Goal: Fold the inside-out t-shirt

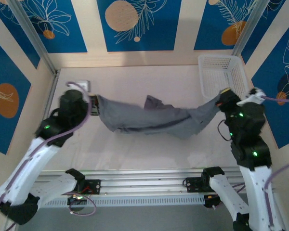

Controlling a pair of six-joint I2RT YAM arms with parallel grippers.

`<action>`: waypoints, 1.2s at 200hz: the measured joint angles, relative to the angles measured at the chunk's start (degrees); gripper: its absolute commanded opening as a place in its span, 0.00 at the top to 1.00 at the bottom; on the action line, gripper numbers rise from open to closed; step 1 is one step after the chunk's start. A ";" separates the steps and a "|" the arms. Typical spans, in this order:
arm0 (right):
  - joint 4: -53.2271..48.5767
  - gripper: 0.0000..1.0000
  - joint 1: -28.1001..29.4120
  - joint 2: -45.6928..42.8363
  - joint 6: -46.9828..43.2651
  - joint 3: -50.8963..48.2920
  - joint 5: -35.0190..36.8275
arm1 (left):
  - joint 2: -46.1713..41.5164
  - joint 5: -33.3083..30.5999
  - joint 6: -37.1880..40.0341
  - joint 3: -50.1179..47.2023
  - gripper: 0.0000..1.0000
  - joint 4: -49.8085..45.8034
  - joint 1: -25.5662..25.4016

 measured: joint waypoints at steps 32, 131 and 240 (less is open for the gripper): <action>-2.67 1.00 0.11 7.08 3.26 -10.95 -5.62 | 8.20 3.23 -2.67 -14.75 0.64 0.50 2.38; -1.29 1.00 0.11 4.70 3.87 -14.73 -10.40 | 24.81 21.46 -2.16 -11.72 0.42 3.30 6.51; -0.74 1.00 0.11 4.61 4.07 -14.91 -15.80 | 39.80 23.10 -1.38 -5.73 0.78 5.88 8.00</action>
